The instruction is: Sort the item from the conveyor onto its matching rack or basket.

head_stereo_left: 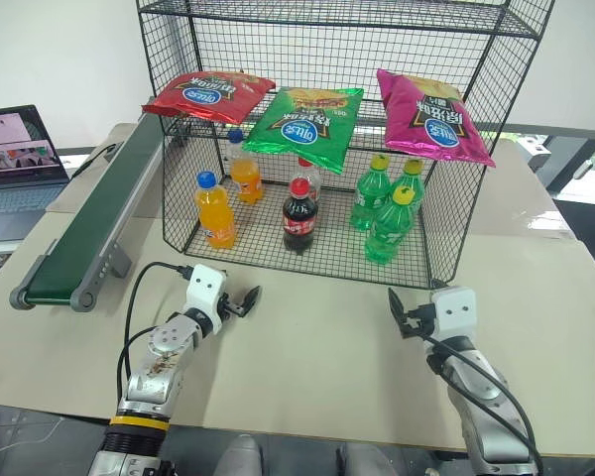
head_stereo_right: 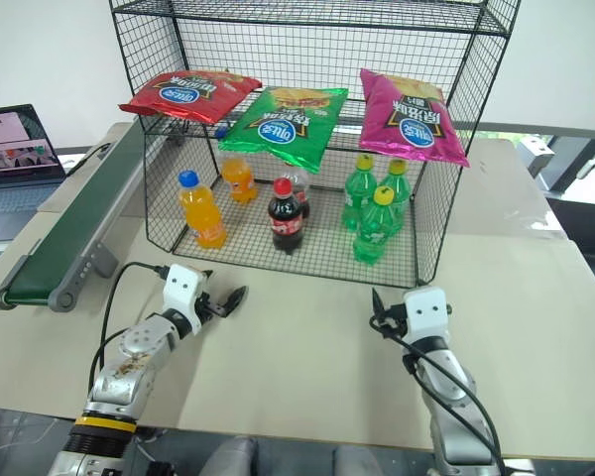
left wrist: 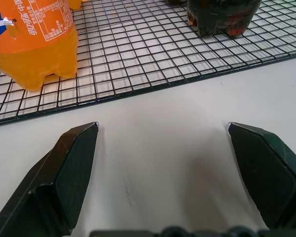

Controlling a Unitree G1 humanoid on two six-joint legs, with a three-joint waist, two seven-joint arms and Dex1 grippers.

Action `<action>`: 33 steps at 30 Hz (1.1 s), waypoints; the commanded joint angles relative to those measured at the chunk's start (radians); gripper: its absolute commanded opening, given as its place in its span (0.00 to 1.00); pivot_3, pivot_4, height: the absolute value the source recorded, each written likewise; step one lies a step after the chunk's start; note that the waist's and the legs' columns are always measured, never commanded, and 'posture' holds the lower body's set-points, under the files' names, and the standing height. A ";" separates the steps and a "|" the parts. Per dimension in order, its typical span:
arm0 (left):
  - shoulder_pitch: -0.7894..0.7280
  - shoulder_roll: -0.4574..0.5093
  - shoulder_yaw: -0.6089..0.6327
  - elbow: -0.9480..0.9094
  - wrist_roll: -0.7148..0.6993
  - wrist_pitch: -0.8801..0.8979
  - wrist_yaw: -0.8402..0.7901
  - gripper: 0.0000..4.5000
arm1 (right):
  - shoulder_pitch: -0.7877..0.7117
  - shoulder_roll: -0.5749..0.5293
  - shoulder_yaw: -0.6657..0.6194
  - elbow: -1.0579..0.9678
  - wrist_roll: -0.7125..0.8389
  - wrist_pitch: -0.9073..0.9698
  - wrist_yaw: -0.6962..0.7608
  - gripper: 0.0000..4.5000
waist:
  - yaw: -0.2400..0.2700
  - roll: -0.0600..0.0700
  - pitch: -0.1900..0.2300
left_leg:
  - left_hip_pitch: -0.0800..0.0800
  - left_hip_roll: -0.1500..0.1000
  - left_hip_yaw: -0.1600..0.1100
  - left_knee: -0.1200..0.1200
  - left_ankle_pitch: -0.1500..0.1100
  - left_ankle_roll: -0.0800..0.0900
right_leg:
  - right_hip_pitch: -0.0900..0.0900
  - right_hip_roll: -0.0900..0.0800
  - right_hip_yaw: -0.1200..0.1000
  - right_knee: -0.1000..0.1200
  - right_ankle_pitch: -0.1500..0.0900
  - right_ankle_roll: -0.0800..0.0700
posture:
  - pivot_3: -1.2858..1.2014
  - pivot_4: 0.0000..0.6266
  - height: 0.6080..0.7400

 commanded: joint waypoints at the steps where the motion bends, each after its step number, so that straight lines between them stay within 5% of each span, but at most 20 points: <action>1: 0.001 0.012 0.009 -0.016 -0.006 0.001 -0.027 0.99 | 0.002 0.000 -0.016 -0.045 -0.001 -0.019 -0.004 1.00 | 0.000 0.000 0.000 | 0.000 0.000 0.000 0.000 0.000 0.000 | 0.000 0.000 0.000 0.000 0.000 0.000 | 0.52 0.24 1.00; 33: 0.000 0.029 0.083 -0.012 -0.011 -0.016 -0.062 0.99 | -0.002 0.004 0.000 -0.052 -0.006 -0.002 -0.001 1.00 | -0.001 0.000 0.000 | 0.000 0.000 0.000 0.000 0.000 0.000 | 0.000 0.000 0.000 0.001 0.000 0.000 | 0.52 0.24 1.00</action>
